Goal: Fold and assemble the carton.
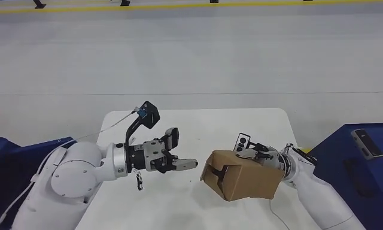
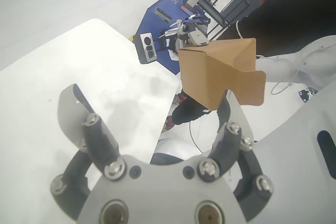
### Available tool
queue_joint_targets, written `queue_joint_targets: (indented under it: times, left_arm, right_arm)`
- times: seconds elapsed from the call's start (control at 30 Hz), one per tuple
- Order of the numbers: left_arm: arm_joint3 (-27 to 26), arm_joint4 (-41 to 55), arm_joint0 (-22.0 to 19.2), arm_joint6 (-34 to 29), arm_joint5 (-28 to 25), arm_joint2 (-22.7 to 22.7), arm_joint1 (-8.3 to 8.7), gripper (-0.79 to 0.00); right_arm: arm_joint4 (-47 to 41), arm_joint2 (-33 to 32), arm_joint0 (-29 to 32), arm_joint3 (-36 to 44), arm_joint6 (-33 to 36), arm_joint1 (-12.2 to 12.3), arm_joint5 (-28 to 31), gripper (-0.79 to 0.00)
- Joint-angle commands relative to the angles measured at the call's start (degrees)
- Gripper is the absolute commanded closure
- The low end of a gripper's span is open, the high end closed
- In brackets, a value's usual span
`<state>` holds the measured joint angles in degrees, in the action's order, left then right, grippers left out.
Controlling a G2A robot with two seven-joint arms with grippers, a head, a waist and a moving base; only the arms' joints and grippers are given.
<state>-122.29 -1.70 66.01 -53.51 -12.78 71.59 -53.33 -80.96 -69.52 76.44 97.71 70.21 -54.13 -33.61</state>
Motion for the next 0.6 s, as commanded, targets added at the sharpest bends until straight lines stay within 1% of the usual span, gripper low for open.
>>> queue_joint_targets:
  times: [0.0,0.07,0.2,0.4,0.57]
  left_arm:
    - [0.0,0.5,-0.8,-0.3,0.0,-1.6,-0.21,-0.785]
    - [0.4,1.6,-1.7,0.3,-0.3,-2.9,-0.47,-0.785]
    - [0.5,0.9,-3.2,0.8,0.3,-4.7,-0.82,-0.785]
    - [0.6,0.7,-4.4,1.5,0.8,-6.4,-1.2,-0.785]
    - [1.4,-0.1,-5.4,1.9,1.2,-9.0,-1.68,-0.785]
  right_arm:
    - [0.2,0.0,0.0,0.0,-0.1,-0.1,0.1,0.0]
    - [0.4,0.0,0.1,-0.1,-0.1,-0.1,0.2,0.0]
    - [0.6,0.1,0.0,-0.4,-0.2,-0.3,0.2,0.0]
    - [1.0,0.1,-0.3,-0.7,-0.1,-0.5,0.0,0.0]
    - [1.1,0.2,-0.8,-0.9,-0.2,-0.6,-0.3,0.0]
